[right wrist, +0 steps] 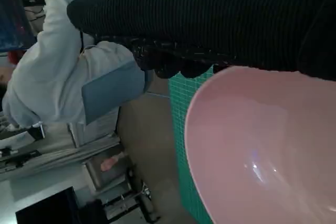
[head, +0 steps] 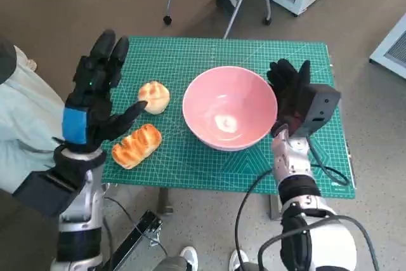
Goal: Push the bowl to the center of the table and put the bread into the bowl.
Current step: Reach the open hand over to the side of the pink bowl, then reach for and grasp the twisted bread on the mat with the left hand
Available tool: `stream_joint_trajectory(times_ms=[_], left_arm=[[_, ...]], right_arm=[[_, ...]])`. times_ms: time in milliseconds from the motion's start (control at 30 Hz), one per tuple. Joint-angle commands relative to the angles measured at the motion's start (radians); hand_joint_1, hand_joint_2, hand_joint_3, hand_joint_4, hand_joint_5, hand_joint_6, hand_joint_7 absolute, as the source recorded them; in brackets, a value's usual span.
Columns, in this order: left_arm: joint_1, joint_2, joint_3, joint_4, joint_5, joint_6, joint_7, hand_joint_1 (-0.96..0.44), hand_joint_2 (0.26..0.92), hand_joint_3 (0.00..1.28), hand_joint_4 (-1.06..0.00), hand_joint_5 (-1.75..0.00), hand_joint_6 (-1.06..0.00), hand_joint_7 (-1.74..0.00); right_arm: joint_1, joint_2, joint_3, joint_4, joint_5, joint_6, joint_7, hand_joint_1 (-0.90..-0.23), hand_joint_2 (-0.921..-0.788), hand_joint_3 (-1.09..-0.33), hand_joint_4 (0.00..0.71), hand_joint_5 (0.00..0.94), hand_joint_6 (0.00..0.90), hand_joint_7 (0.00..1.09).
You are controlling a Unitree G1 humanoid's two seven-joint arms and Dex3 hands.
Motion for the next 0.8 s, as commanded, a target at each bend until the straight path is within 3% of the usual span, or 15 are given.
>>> stream_joint_trajectory(times_ms=[33, 333, 467, 633, 800], left_arm=[[0.083, 0.091, 0.006, -0.156, 0.142, 0.180, 0.014, -0.49, 0.921, 0.16, -0.27, 0.00, -0.24, -0.20], [0.150, 0.186, -0.034, -0.350, 0.255, 0.507, -0.059, -0.46, 0.917, 0.06, -0.21, 0.00, -0.24, -0.16], [0.145, 0.236, -0.079, -0.425, 0.299, 0.709, -0.125, -0.43, 0.894, 0.01, -0.17, 0.00, -0.24, -0.12], [0.097, 0.290, -0.184, -0.467, 0.392, 0.954, -0.187, -0.42, 0.847, 0.00, -0.11, 0.00, -0.22, -0.09], [0.062, 0.288, -0.272, -0.454, 0.471, 1.065, -0.180, -0.43, 0.826, 0.00, -0.10, 0.00, -0.22, -0.06]], right_arm=[[-0.004, -0.021, 0.018, -0.014, -0.018, -0.072, 0.028, -0.542, -0.921, -0.912, 0.270, 0.004, 0.031, 0.83], [-0.012, -0.058, 0.080, -0.075, -0.049, -0.323, 0.127, -0.559, -0.921, -0.853, 0.311, 0.019, 0.016, 0.79], [-0.005, -0.074, 0.098, -0.125, -0.037, -0.458, 0.210, -0.572, -0.921, -0.846, 0.334, 0.023, 0.046, 0.76], [0.017, -0.087, 0.135, -0.198, -0.049, -0.624, 0.256, -0.551, -0.921, -0.853, 0.366, 0.033, 0.066, 0.74], [0.032, -0.089, 0.155, -0.242, -0.027, -0.705, 0.302, -0.553, -0.921, -0.839, 0.372, 0.031, 0.069, 0.74]])
